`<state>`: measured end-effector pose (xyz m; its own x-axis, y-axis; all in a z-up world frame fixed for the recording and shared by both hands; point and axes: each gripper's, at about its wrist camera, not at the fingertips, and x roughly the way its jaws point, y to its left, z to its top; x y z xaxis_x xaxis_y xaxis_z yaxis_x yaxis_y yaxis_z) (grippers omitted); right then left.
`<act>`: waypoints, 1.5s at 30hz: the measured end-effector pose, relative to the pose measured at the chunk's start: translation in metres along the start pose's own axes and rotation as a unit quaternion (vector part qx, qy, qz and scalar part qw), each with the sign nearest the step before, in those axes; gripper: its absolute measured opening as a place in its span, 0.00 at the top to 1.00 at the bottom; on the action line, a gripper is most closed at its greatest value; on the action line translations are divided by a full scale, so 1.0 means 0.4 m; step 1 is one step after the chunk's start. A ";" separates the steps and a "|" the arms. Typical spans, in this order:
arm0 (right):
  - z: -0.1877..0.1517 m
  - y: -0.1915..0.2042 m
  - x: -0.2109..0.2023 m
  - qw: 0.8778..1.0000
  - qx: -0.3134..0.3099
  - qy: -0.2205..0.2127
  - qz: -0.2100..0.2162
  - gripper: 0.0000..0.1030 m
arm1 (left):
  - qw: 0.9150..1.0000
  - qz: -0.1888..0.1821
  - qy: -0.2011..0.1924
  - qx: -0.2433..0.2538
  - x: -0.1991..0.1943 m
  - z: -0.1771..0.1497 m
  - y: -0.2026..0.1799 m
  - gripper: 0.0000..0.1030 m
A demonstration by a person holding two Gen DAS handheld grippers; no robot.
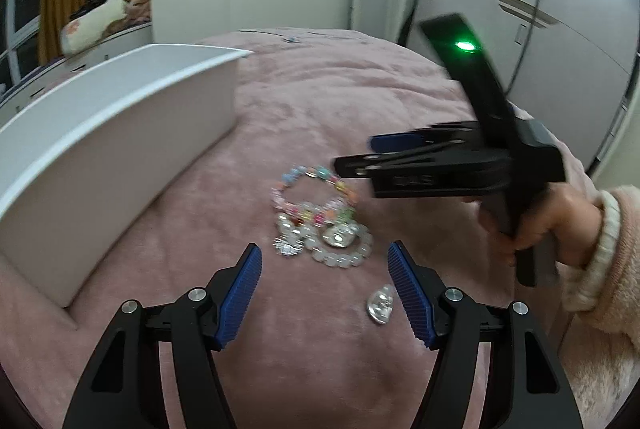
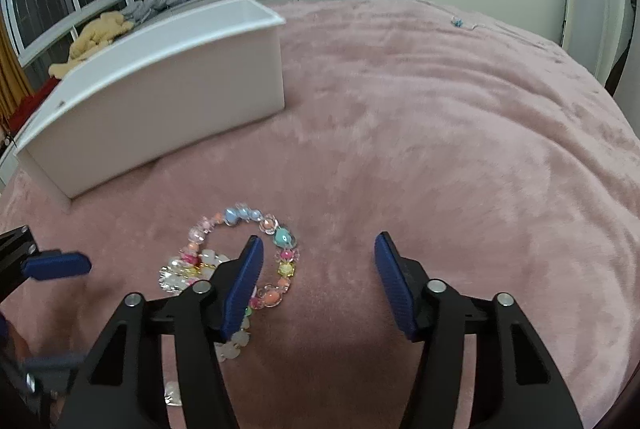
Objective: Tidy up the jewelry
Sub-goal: 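Move both tools back to the jewelry pile, then grasp the silver heart pendant with the left tool while the right tool grasps the colorful beaded bracelet, then carry the pendant with the left tool while the right tool carries the bracelet over the box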
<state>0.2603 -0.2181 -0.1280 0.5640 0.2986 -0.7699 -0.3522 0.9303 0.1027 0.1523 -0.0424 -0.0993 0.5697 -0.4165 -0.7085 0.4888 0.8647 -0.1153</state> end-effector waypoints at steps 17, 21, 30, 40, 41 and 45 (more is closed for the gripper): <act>-0.025 -0.012 0.039 1.000 0.005 0.020 0.020 0.90 | 0.991 -0.048 0.086 0.085 0.138 -0.055 -0.089 0.78; -0.027 -0.012 0.024 1.000 0.006 0.018 0.022 0.91 | 0.992 -0.055 0.087 0.076 0.145 -0.048 -0.075 0.78; 0.011 -0.008 -0.067 1.000 0.010 -0.015 0.019 0.91 | 0.994 -0.041 0.075 0.070 0.095 -0.038 -0.074 0.78; 0.093 0.039 -0.189 0.998 -0.016 -0.062 0.014 0.91 | 0.998 0.010 0.022 0.058 -0.039 0.047 0.000 0.78; 0.102 0.045 -0.200 0.998 -0.018 -0.066 0.014 0.91 | 0.998 0.017 0.018 0.058 -0.051 0.056 0.010 0.78; 0.152 0.078 -0.248 0.996 -0.026 -0.087 0.014 0.91 | 0.998 0.041 0.000 0.042 -0.126 0.092 0.060 0.78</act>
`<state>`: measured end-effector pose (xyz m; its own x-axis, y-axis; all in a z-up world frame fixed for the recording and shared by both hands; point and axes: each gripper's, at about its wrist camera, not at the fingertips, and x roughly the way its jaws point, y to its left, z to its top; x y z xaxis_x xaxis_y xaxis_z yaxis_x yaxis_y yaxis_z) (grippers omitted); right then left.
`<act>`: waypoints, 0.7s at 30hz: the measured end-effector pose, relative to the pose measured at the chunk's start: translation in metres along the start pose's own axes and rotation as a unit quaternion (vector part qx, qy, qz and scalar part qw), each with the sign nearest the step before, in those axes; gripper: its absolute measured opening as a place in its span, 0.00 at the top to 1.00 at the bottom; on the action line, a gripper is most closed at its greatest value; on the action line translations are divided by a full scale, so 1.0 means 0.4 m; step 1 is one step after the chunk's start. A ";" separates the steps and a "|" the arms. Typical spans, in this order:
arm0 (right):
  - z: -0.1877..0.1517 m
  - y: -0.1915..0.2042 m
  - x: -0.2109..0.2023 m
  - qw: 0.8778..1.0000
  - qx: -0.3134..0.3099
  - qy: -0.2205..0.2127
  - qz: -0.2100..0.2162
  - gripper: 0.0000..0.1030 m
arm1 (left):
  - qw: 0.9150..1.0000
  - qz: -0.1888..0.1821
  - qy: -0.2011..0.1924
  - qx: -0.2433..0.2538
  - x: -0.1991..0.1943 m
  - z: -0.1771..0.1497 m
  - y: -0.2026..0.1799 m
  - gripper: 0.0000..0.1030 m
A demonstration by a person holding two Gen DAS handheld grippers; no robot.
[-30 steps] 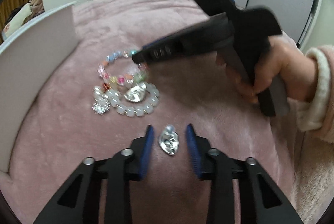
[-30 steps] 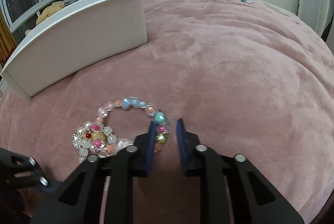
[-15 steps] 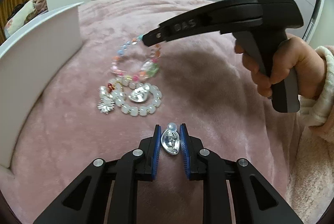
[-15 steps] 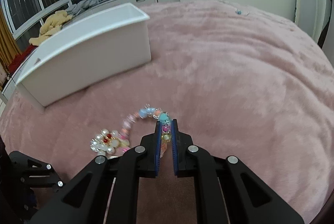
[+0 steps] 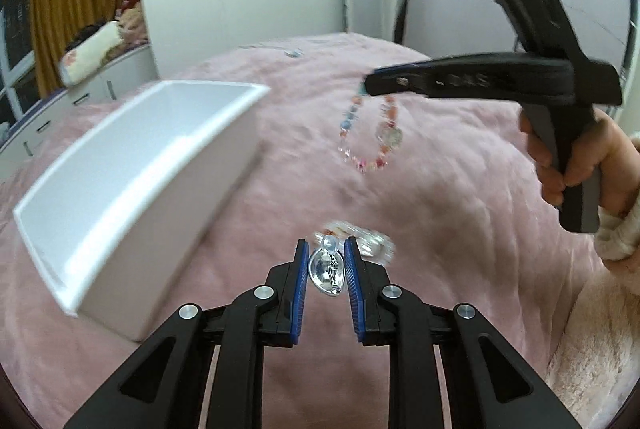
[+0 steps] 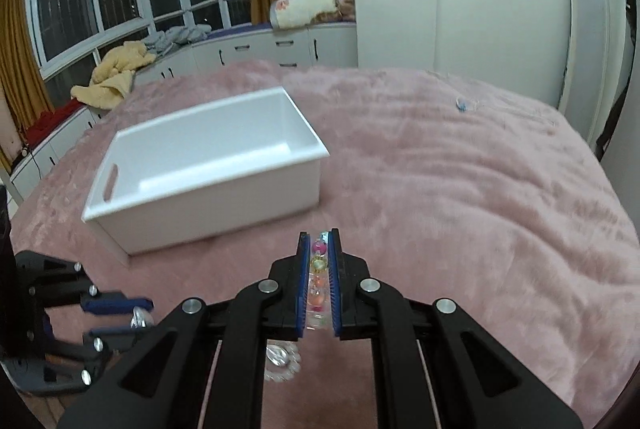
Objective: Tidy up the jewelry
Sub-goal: 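Carry the pendant with the left tool while the right tool carries the bracelet over the box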
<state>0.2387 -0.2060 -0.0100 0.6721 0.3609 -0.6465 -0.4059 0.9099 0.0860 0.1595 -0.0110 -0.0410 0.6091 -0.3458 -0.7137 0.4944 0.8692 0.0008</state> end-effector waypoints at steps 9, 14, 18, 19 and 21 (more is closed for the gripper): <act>0.117 0.095 -0.029 0.999 -0.033 -0.028 0.006 0.91 | 0.998 0.052 -0.020 -0.022 -0.107 0.068 0.111 0.78; 0.182 0.161 -0.032 0.998 -0.054 -0.039 0.013 0.91 | 0.995 0.087 -0.022 -0.051 -0.151 0.098 0.209 0.78; 0.223 0.212 -0.020 0.996 -0.073 -0.040 0.017 0.91 | 0.992 0.115 -0.008 -0.052 -0.159 0.109 0.280 0.78; 0.231 0.225 -0.015 0.996 -0.079 -0.040 0.016 0.91 | 0.991 0.120 -0.003 -0.052 -0.156 0.112 0.298 0.78; 0.250 0.248 -0.003 0.995 -0.088 -0.039 0.019 0.91 | 0.990 0.128 0.004 -0.055 -0.154 0.118 0.330 0.78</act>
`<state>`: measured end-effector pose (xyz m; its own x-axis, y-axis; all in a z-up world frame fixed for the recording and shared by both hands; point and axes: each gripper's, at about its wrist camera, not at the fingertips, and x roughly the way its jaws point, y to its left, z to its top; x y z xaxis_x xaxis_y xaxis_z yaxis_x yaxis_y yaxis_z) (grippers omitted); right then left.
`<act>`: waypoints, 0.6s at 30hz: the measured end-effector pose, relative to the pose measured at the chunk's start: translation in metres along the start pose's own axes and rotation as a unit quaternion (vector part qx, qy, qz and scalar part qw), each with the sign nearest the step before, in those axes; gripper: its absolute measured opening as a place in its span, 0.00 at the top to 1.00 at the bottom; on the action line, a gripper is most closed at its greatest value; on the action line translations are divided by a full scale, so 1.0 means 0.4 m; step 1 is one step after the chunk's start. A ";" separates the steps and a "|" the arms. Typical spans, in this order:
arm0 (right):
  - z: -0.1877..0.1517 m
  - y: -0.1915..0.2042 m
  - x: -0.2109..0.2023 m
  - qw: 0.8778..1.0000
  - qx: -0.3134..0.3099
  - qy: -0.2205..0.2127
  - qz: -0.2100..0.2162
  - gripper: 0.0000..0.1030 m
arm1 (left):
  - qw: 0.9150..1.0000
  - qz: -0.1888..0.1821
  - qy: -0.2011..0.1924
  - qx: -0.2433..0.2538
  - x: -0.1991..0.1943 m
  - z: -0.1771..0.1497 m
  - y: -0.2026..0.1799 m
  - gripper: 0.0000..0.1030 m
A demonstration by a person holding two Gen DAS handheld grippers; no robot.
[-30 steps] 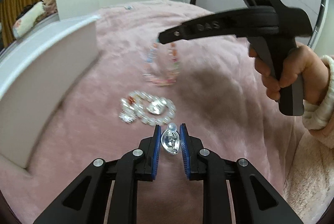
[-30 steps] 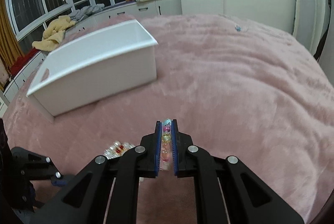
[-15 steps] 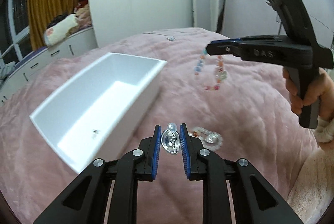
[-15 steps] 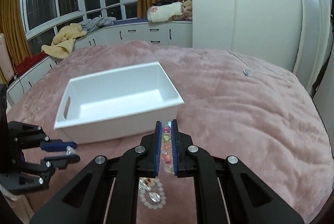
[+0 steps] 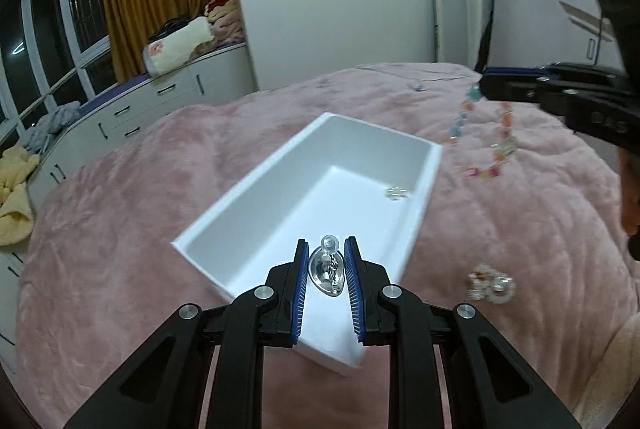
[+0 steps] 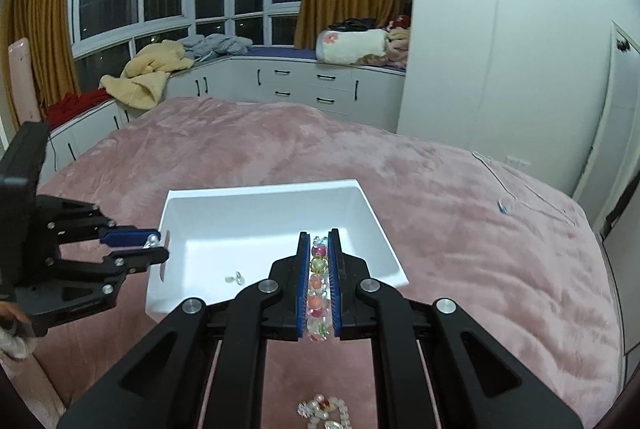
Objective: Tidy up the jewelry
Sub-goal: 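Carry the pendant with the left tool while the right tool carries the bracelet over the box, then open the left tool to drop the pendant while the right tool drops the bracelet into the box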
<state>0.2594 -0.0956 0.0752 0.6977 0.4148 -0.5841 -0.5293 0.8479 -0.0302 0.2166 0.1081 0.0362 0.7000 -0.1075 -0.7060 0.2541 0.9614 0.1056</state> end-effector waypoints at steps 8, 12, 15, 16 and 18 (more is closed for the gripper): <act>0.070 0.049 0.090 1.000 -0.020 0.008 0.012 0.91 | 0.999 0.006 0.034 -0.025 0.061 0.031 0.076 0.78; 0.079 0.057 0.159 0.999 -0.019 0.027 0.021 0.91 | 0.995 0.015 0.084 -0.045 0.133 0.036 0.102 0.78; 0.075 0.066 0.215 0.999 -0.019 0.044 0.026 0.91 | 0.993 0.017 0.104 -0.055 0.178 0.032 0.112 0.78; 0.071 0.069 0.230 0.998 -0.018 0.048 0.027 0.91 | 0.992 0.022 0.109 -0.054 0.192 0.030 0.113 0.78; 0.061 0.074 0.267 0.998 -0.016 0.060 0.031 0.91 | 0.992 0.032 0.113 -0.054 0.213 0.028 0.117 0.78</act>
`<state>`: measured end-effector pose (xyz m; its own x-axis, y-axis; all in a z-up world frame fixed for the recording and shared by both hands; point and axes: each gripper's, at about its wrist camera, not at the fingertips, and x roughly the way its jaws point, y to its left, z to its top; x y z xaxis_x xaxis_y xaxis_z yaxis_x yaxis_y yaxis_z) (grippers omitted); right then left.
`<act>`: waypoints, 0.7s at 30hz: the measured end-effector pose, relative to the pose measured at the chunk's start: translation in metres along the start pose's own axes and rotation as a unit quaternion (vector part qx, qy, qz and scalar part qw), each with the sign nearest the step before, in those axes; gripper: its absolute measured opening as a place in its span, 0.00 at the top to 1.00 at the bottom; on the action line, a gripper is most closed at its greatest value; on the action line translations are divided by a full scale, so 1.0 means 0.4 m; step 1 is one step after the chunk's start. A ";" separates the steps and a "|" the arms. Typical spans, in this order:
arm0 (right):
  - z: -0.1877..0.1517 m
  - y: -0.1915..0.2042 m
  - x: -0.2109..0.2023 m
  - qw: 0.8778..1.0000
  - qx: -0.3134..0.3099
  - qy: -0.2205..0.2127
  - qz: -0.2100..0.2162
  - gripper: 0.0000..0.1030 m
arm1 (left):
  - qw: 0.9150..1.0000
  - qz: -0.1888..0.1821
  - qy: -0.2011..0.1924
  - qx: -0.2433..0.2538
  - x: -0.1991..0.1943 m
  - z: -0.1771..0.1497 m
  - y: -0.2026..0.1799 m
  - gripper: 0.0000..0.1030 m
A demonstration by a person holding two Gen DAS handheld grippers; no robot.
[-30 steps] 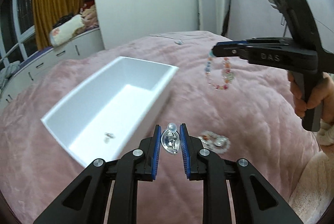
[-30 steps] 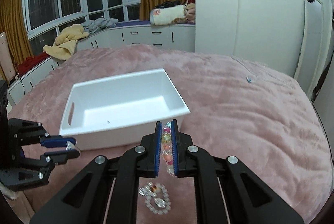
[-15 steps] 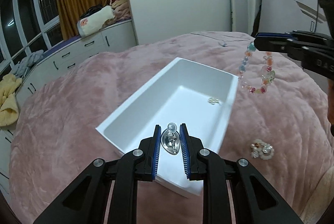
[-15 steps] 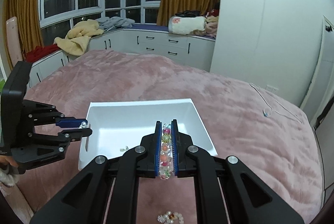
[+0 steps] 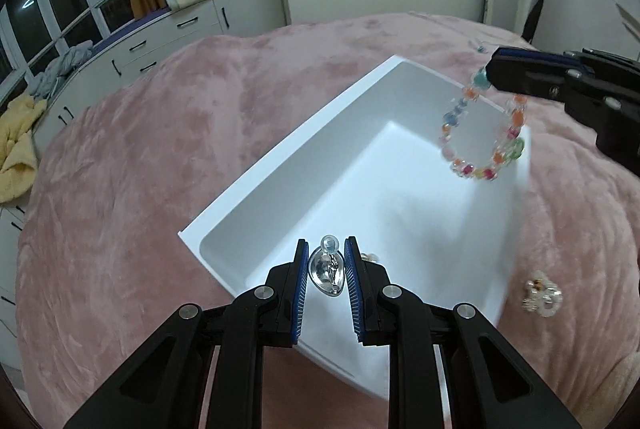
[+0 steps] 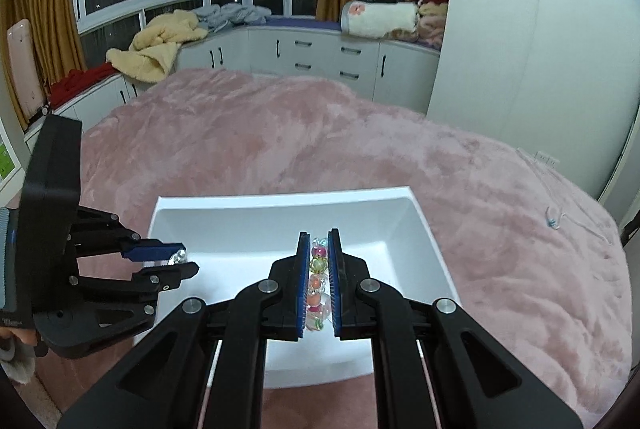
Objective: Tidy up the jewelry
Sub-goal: 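Open the left tool to drop the pendant while the right tool drops the bracelet into the box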
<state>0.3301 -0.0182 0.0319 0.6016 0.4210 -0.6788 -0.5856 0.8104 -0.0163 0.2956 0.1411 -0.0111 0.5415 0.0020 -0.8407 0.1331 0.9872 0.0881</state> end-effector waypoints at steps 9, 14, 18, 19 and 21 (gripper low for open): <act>-0.020 0.001 0.100 0.999 0.029 0.032 0.003 0.88 | 1.000 -0.009 0.003 -0.003 0.048 0.017 -0.022 0.77; -0.031 -0.014 0.069 0.999 0.033 0.012 -0.007 0.56 | 1.000 -0.008 -0.014 -0.008 0.035 0.011 -0.031 0.58; -0.049 -0.049 0.020 0.999 0.041 -0.003 -0.006 0.57 | 0.998 -0.018 -0.046 -0.028 -0.011 -0.001 -0.027 0.47; -0.057 -0.061 0.000 0.999 0.041 -0.008 -0.009 0.57 | 0.998 -0.022 -0.051 -0.032 -0.022 -0.004 -0.025 0.46; -0.070 -0.078 -0.034 0.999 0.044 -0.016 -0.011 0.56 | 0.997 -0.030 -0.063 -0.037 -0.047 -0.011 -0.029 0.46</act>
<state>0.3250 -0.0607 0.0208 0.6310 0.4149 -0.6555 -0.5233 0.8514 0.0352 0.2803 0.1304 0.0014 0.6349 -0.0731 -0.7692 0.1102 0.9939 -0.0035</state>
